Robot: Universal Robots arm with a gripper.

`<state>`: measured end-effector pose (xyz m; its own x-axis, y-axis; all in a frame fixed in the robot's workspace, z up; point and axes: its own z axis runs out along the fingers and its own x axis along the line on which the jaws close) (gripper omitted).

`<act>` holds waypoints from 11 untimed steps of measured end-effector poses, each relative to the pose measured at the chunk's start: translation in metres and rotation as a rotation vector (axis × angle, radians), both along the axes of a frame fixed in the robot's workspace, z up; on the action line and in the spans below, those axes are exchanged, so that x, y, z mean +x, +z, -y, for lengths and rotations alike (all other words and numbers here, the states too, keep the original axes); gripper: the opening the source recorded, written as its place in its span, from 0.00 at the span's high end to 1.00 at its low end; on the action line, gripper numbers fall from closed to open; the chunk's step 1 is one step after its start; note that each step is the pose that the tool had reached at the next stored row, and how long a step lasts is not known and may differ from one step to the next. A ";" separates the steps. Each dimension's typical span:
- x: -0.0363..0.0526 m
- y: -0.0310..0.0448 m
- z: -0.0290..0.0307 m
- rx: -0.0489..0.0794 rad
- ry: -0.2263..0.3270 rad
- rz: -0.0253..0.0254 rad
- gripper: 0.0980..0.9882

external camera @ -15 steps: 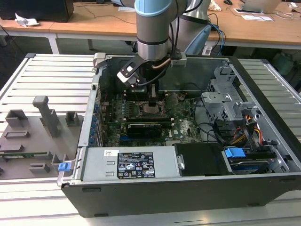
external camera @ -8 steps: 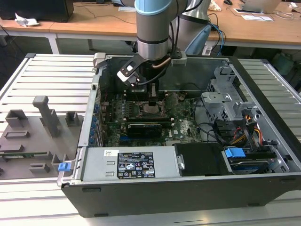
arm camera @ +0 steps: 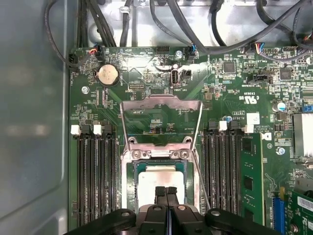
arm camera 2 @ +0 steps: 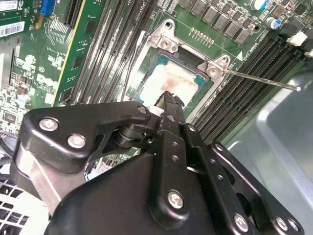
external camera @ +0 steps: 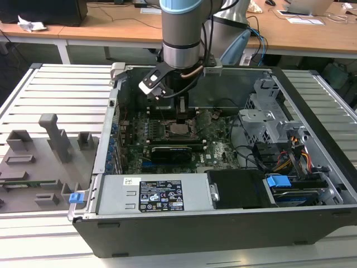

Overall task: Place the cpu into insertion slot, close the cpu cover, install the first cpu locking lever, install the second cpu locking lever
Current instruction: 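Close the cpu cover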

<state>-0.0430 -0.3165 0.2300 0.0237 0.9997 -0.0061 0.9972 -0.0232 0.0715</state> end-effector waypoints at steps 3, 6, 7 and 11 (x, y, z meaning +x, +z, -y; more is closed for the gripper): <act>0.0000 0.0035 0.0000 0.000 0.000 0.0000 0.99; 0.0000 0.0079 0.0000 0.000 0.000 0.0001 0.99; 0.0000 0.0099 0.0000 0.000 0.000 0.0000 0.99; 0.0003 0.0135 0.0000 0.000 0.000 0.0000 0.99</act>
